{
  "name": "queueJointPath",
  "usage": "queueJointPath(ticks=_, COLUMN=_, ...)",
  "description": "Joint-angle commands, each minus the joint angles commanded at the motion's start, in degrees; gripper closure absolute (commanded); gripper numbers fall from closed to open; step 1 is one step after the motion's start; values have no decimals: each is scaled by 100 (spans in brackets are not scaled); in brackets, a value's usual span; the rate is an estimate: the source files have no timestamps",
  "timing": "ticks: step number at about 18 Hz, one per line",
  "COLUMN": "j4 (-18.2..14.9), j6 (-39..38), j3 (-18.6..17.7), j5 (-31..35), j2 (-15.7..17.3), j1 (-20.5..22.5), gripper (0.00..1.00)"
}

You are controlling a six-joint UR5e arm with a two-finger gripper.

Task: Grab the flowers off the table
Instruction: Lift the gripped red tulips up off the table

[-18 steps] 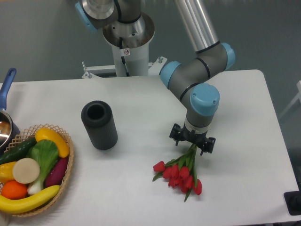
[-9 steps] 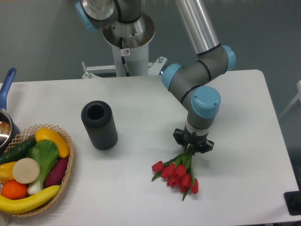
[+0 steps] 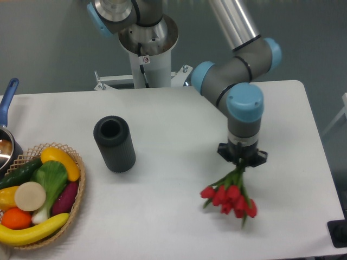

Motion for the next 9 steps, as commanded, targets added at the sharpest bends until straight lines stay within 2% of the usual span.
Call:
queueJointPath(ticks=3, j4=-747, j6=201, j3=571, j5=-61, j2=-96, j1=167, gripper=100)
queueJointPath(ticks=5, j4=-1055, j6=465, j3=862, j5=-193, j2=-149, j1=281, gripper=100)
queueJointPath(ticks=9, j4=-1171, j6=659, j3=1039, j5=-202, j2=-176, j1=343, gripper=100)
